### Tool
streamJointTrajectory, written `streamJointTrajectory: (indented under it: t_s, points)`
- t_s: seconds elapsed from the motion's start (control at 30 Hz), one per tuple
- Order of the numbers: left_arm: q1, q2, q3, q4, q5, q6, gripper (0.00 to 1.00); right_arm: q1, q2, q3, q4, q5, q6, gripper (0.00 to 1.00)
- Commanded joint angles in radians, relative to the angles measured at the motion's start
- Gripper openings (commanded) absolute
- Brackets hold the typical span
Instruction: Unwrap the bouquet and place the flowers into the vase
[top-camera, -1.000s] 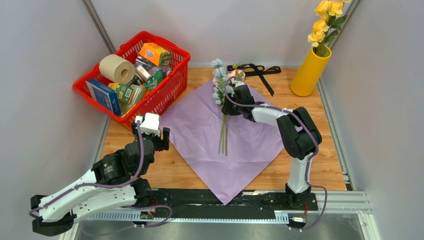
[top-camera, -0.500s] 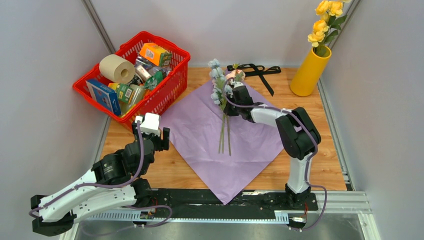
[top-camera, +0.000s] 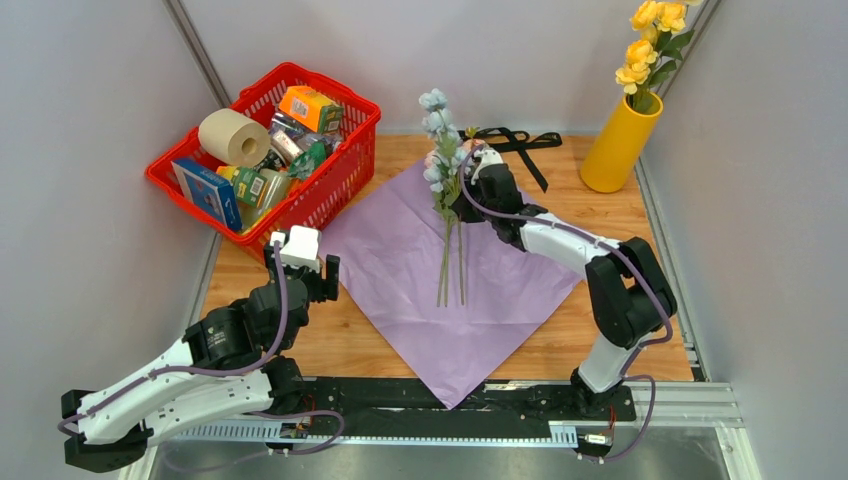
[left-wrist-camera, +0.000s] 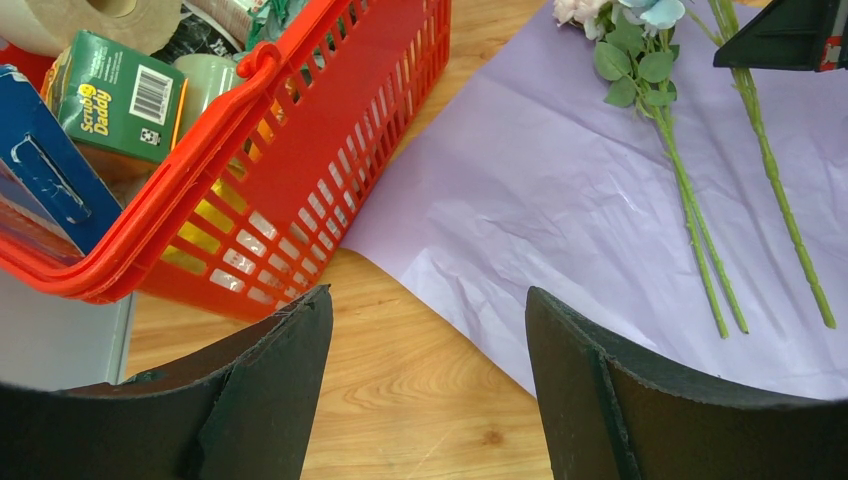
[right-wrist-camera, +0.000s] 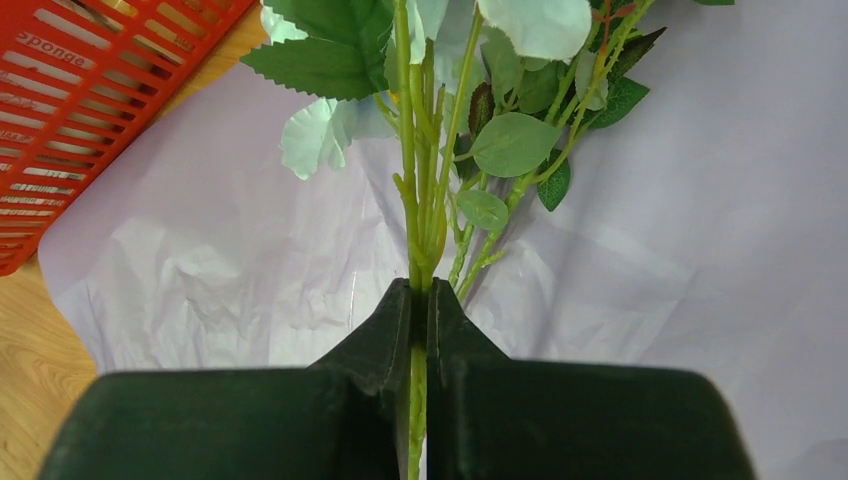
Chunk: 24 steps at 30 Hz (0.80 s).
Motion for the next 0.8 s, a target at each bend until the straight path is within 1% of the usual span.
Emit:
streamJointTrajectory:
  t_s: [0.0,0.1,0.23,0.43,0.53,0.63,0.7,0.77]
  points:
    - [-0.002,-0.007,0.0,0.024,-0.001,0.018,0.79,0.007,-0.061,-0.016,0.058,0.019,-0.01,0.0]
    - [-0.002,-0.007,0.0,0.024,0.0,0.02,0.79,0.007,-0.09,-0.016,0.067,0.024,-0.024,0.0]
    - [-0.002,-0.007,-0.002,0.027,0.0,0.02,0.79,0.007,-0.141,-0.003,0.082,0.1,-0.093,0.0]
    - [-0.002,0.003,-0.002,0.025,0.002,0.021,0.79,-0.014,-0.259,-0.014,0.186,0.205,-0.217,0.0]
    - [-0.002,0.003,-0.002,0.025,0.0,0.02,0.79,-0.051,-0.336,-0.045,0.311,0.284,-0.262,0.0]
    - [-0.002,0.003,0.0,0.025,0.0,0.02,0.79,-0.114,-0.411,-0.091,0.475,0.321,-0.322,0.0]
    - [-0.002,0.001,0.0,0.025,0.0,0.02,0.79,-0.164,-0.448,-0.114,0.606,0.334,-0.366,0.0]
    - [-0.002,0.003,-0.002,0.025,0.002,0.02,0.79,-0.23,-0.457,-0.109,0.69,0.32,-0.425,0.0]
